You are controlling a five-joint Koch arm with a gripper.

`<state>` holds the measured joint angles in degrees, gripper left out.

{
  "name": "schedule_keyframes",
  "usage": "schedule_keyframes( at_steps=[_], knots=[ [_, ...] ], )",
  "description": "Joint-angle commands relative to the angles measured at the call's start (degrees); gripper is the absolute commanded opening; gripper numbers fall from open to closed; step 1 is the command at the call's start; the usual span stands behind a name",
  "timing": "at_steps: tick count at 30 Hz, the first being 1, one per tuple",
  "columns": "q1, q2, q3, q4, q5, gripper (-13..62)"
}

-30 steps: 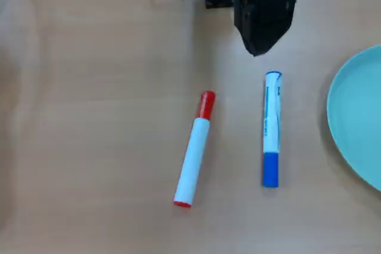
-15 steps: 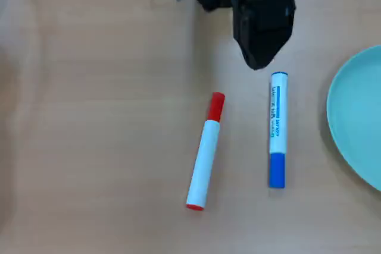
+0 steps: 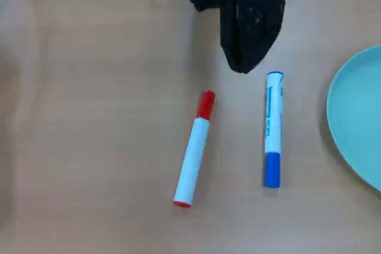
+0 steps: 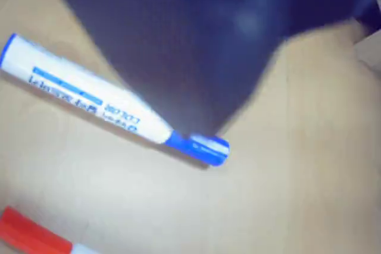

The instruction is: Pick up the red pen.

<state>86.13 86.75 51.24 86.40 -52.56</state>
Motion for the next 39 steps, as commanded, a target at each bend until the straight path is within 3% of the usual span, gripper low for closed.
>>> schedule_keyframes(
  at_steps=[1, 6, 14, 21, 33, 39],
  knots=[
    [0.7, 0.5, -3.3, -1.9, -8.2, -7.3],
    [3.6, 0.4, -3.2, -2.4, -11.6, -5.2],
    [9.8, -8.7, -3.2, -2.5, -32.3, 5.9],
    [12.7, -18.9, -5.1, -4.2, -33.3, 17.2],
    [14.8, -23.8, -4.7, -4.5, -35.1, 32.1],
    [15.2, -27.0, -5.3, -5.7, -35.2, 34.5]
  ],
)
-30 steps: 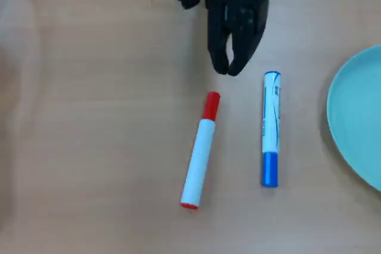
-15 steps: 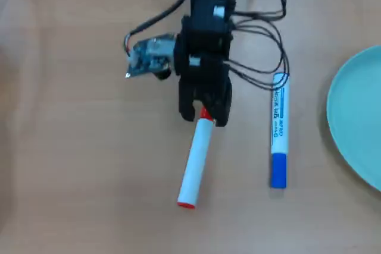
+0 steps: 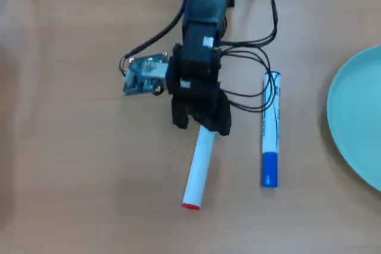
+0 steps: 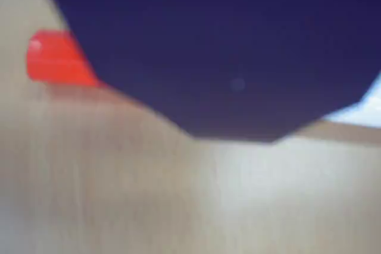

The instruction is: Pick up the red pen.

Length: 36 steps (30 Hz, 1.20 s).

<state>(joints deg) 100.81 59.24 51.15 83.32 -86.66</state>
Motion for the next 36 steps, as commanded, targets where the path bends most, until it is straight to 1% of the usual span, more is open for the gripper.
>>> schedule_keyframes(
  at_steps=[1, 4, 9, 24, 33, 34, 36],
  knots=[
    [0.5, 0.3, -5.3, -2.9, -1.2, 34.5],
    [0.4, -0.9, -5.2, -4.1, -1.1, 35.2],
    [0.5, -2.9, -5.6, -4.7, -1.1, 39.7],
    [0.2, -10.6, -10.5, -4.4, -0.9, 39.9],
    [-0.2, -11.9, -10.4, -3.0, -0.8, 38.6],
    [-0.2, -11.9, -10.5, -2.4, -0.9, 37.8],
    [-0.3, -11.9, -10.5, -1.0, -1.0, 33.0]
  ],
)
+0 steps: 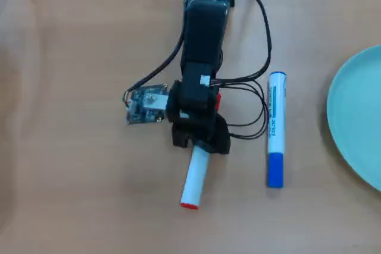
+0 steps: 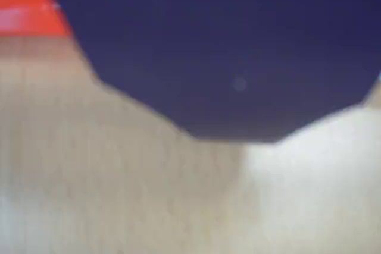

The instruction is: Pick up the red pen.

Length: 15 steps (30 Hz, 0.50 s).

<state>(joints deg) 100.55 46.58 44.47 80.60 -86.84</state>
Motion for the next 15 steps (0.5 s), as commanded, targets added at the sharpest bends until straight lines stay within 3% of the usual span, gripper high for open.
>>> schedule_keyframes(
  at_steps=[1, 4, 7, 15],
  knots=[
    [-0.2, 0.8, -3.8, 2.3, -0.8, 29.4],
    [-1.1, 0.9, -3.6, 3.6, -0.8, 13.4],
    [-2.6, 0.9, -3.6, 6.2, -0.7, -8.8],
    [-2.6, 1.1, -3.8, 9.1, -0.8, -6.5]
  ],
)
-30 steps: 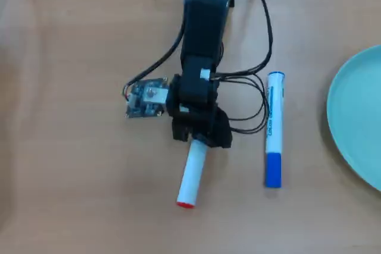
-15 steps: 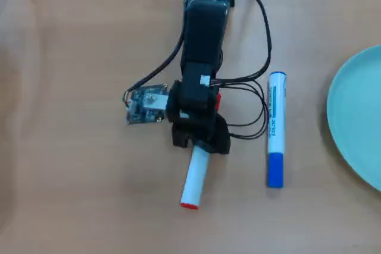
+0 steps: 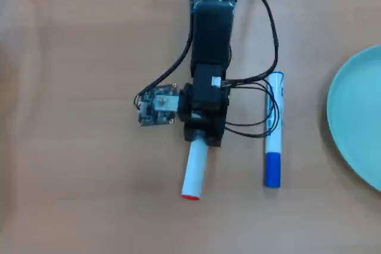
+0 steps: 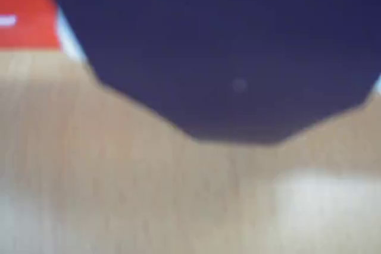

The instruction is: Pick up the red pen.

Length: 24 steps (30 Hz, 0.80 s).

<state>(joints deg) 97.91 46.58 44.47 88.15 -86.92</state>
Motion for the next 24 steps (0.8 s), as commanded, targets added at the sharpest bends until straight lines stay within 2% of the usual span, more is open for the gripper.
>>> schedule_keyframes(
  at_steps=[1, 13, 24],
  knots=[
    [0.0, 1.1, -3.7, 1.6, -0.6, -6.5],
    [-1.1, 5.1, -4.3, 6.3, 1.7, -6.5],
    [-5.6, 18.2, -4.4, 8.1, 17.1, -6.8]
  ],
)
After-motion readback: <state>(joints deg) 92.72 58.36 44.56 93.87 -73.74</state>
